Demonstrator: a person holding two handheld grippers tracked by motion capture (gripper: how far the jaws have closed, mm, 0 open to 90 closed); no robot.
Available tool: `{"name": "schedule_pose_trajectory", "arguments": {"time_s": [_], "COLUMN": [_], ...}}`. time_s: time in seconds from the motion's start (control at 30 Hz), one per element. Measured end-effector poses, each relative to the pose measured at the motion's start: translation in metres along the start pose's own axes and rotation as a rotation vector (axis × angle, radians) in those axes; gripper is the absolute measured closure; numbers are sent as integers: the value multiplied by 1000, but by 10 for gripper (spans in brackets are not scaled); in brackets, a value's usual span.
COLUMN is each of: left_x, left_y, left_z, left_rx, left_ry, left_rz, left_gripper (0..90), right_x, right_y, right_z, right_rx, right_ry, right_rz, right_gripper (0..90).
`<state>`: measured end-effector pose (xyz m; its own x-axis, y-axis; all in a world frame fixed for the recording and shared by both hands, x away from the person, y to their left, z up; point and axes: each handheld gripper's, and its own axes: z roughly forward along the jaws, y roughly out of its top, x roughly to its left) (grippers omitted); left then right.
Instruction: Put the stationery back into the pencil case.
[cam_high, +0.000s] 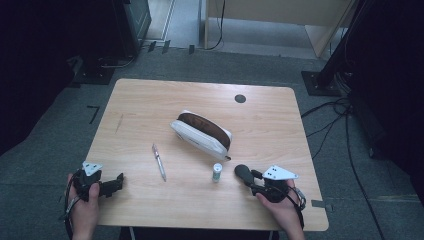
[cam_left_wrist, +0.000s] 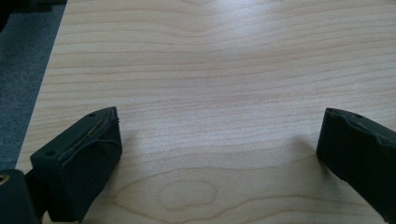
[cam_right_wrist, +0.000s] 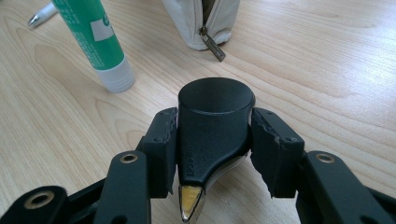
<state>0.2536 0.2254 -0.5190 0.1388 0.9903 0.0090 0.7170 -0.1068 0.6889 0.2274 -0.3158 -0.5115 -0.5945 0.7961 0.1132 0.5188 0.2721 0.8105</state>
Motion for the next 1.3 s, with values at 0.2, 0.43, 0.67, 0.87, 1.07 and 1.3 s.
{"name": "schedule_pose_trajectory", "arguments": {"time_s": [0.2, 0.43, 0.67, 0.87, 1.07, 1.3], "left_x": [0, 0, 0, 0, 0, -1], "left_y": [0, 0, 0, 0, 0, 0], "left_z": [0, 0, 0, 0, 0, 0], "left_rx": [2, 2, 2, 2, 2, 1], "left_ry": [3, 4, 4, 4, 4, 4], "left_rz": [-3, -3, -4, -3, -3, -4], "left_gripper": [2, 2, 2, 2, 2, 2], "right_x": [1, 4, 8, 12, 16, 16], "right_y": [3, 10, 17, 20, 21, 27], "right_z": [-2, -8, -12, -12, -10, -6], "right_rx": [-23, -55, -81, -73, -72, -60], "right_ry": [0, -2, -1, -12, -34, -24], "right_rz": [6, 3, -12, -34, -29, -22], "right_gripper": [529, 530, 533, 532, 532, 531]}}
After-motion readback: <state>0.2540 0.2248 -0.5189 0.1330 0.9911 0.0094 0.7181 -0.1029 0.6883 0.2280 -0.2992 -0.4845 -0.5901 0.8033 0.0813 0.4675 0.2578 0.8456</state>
